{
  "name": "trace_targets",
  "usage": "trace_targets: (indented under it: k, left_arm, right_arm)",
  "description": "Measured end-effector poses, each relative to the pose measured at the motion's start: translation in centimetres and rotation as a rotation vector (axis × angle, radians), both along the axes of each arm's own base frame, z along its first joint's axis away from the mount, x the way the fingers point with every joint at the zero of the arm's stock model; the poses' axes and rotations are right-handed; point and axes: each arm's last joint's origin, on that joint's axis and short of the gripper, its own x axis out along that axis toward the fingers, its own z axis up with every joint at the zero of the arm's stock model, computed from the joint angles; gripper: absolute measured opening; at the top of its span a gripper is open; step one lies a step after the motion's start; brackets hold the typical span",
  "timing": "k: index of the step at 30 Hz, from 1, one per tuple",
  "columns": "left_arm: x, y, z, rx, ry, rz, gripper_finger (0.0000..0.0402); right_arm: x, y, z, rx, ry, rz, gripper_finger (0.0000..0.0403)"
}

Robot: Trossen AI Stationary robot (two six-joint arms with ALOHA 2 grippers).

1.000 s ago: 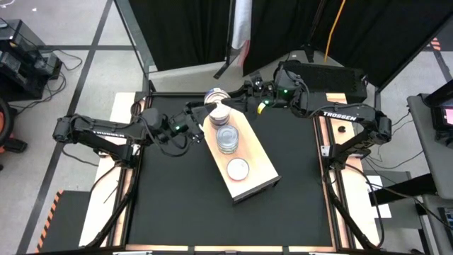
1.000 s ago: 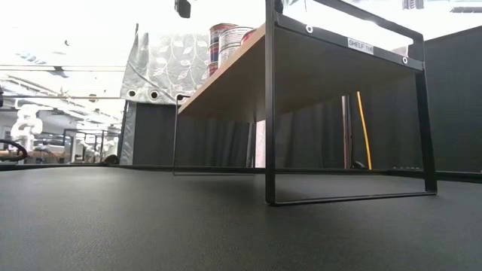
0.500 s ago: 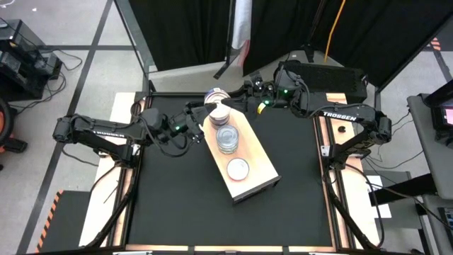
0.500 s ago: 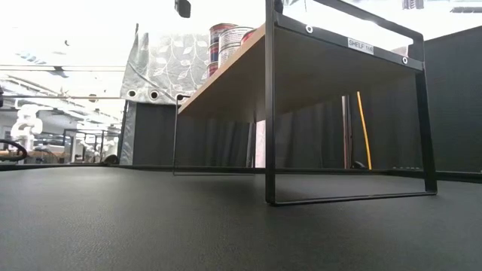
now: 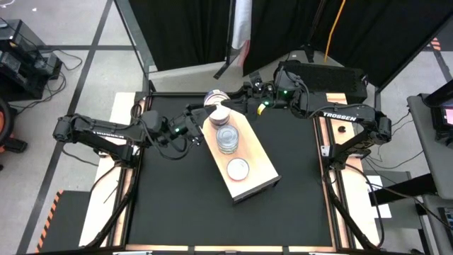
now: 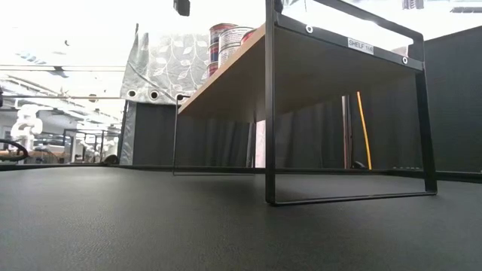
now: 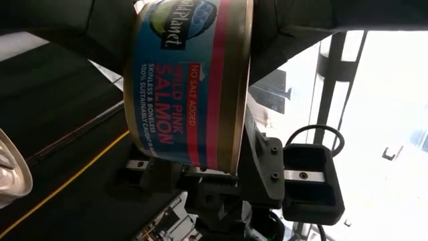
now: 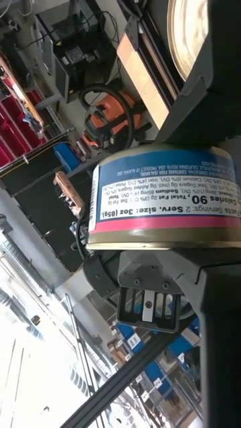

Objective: Stack canned seafood by type on shelf
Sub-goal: Stack the blue pink tuna can on top of the blue pink tuna cans on the shelf

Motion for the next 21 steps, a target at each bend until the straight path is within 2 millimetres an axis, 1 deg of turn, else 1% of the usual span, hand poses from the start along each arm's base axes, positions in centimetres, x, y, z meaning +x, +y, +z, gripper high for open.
trace_targets:
  k: [4, 7, 9, 11, 17, 21]
  left_arm:
    - [0.00, 0.01, -0.02, -0.009, -0.003, 0.002, 0.0217]
    - [0.02, -0.04, -0.08, -0.050, -0.014, -0.013, 0.0219]
    - [0.03, -0.14, -0.14, -0.072, -0.018, -0.017, 0.0226]
    - [0.03, -0.29, -0.18, -0.087, -0.020, -0.023, 0.0244]
    - [0.01, -0.92, -0.16, -0.087, -0.021, -0.042, 0.0316]
    - [-0.04, -0.89, -0.06, -0.076, -0.028, -0.035, 0.0329]
  right_arm:
    - [0.00, -0.02, 0.00, 0.001, 0.000, -0.002, 0.0185]
    - [0.00, -0.03, -0.02, 0.007, 0.001, -0.003, 0.0185]
    - [0.00, -0.03, -0.03, 0.002, 0.001, -0.003, 0.0185]
    - [-0.01, -0.03, 0.02, -0.019, -0.005, -0.004, 0.0185]
    - [-0.24, -0.16, 0.42, -0.024, -0.027, -0.026, 0.0185]
    - [-0.33, -0.23, 0.45, -0.019, -0.025, -0.026, 0.0185]
